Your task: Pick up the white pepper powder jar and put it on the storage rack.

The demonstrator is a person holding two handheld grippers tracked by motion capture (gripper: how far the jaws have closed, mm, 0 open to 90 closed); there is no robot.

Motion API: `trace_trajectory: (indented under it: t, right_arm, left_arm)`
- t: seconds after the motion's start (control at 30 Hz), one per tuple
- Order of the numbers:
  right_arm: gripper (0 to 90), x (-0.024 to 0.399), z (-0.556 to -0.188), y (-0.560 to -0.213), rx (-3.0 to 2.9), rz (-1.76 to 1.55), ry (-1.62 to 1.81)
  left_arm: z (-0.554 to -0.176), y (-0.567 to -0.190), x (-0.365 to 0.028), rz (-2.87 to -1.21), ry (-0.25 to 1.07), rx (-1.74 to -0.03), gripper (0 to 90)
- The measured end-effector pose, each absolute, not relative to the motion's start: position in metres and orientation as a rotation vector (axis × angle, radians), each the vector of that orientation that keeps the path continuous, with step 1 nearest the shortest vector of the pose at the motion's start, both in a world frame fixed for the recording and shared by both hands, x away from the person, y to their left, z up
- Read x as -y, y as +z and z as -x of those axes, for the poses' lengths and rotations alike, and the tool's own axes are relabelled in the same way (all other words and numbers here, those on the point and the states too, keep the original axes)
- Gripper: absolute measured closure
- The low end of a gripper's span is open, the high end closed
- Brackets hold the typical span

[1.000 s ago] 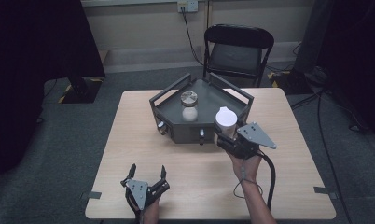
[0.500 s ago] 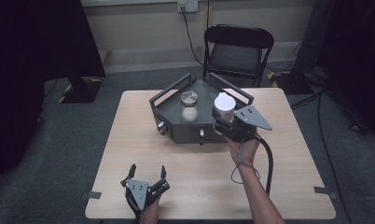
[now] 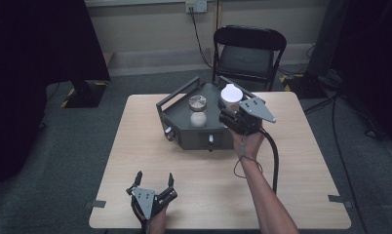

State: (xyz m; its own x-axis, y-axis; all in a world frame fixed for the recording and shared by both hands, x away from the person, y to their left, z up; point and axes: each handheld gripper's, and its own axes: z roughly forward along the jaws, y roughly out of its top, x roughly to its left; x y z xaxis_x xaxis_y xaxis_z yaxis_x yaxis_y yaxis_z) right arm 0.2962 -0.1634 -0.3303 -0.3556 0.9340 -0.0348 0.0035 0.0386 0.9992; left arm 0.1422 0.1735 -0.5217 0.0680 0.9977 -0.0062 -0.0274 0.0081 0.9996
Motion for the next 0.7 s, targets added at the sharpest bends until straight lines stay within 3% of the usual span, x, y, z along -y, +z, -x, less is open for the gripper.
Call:
trace_trajectory:
  t: [0.7]
  right_arm:
    - [30.4, 0.14, -0.333, -0.351, -1.533, -1.045, 1.373]
  left_arm:
    - [-0.142, -0.522, -0.174, -1.215, 1.166, -1.142, 0.0]
